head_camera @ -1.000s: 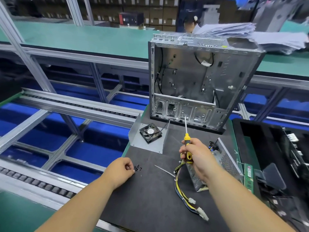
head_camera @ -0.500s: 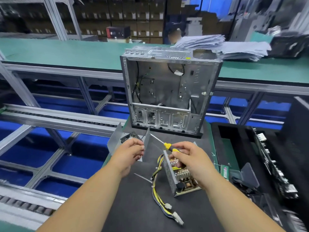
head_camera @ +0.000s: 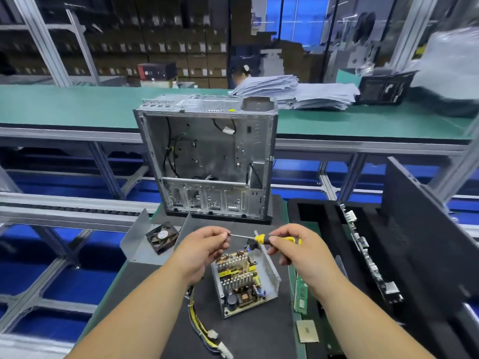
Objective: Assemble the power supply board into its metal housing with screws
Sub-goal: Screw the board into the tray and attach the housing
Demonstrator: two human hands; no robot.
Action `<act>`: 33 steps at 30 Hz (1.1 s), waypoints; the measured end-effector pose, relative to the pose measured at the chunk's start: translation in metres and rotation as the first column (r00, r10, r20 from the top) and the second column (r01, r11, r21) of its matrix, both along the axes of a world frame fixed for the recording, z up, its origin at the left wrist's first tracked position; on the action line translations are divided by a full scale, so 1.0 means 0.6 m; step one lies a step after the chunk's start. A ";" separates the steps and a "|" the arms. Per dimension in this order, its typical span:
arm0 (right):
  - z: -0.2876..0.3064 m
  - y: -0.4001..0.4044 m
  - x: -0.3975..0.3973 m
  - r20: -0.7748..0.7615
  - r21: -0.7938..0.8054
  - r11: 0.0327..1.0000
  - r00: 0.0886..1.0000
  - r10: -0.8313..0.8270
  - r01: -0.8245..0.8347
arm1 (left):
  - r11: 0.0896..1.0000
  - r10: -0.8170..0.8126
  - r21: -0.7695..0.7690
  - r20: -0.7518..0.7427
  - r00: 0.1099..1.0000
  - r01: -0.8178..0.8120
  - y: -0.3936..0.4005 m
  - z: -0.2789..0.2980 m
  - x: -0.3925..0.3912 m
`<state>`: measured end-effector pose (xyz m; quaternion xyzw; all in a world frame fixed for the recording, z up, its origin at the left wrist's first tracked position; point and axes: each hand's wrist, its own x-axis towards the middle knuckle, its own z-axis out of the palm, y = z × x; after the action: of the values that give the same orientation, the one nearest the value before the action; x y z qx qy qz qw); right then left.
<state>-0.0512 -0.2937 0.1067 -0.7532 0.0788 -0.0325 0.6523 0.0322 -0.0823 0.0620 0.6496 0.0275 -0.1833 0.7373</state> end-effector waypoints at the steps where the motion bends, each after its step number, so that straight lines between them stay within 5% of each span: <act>1: 0.001 -0.008 -0.003 0.001 -0.008 1.000 1.000 0.007 -0.007 | 1.000 -0.002 0.002 0.000 1.000 0.002 -0.008 0.001 -0.003; 8: 0.000 -0.048 -0.012 -0.008 -0.040 0.999 0.999 0.036 -0.036 | 0.999 0.037 0.002 -0.012 0.999 -0.037 -0.044 0.001 -0.020; 14: -0.021 -0.078 -0.005 -0.062 -0.088 0.995 0.997 0.038 -0.043 | 0.990 -0.036 0.143 0.133 0.990 0.016 -0.051 0.008 -0.038; 26: -0.052 -0.086 0.034 -0.110 0.255 0.964 0.989 0.102 -0.072 | 0.946 -0.030 0.319 0.257 0.966 -0.056 -0.046 0.022 -0.051; 29: -0.065 -0.089 0.042 -0.156 0.333 0.942 0.984 0.088 -0.031 | 0.879 0.035 0.448 0.279 0.960 -0.162 -0.033 0.008 -0.055; 33: -0.083 -0.097 0.051 -0.209 0.393 0.919 0.974 0.081 0.008 | 0.633 0.130 0.750 0.141 0.982 -0.191 -0.013 -0.034 -0.062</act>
<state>-0.0204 -0.3521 0.0569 -0.6079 0.1416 0.0804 0.7771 -0.0051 -0.0899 0.0419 0.8998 0.1325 -0.0646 0.4105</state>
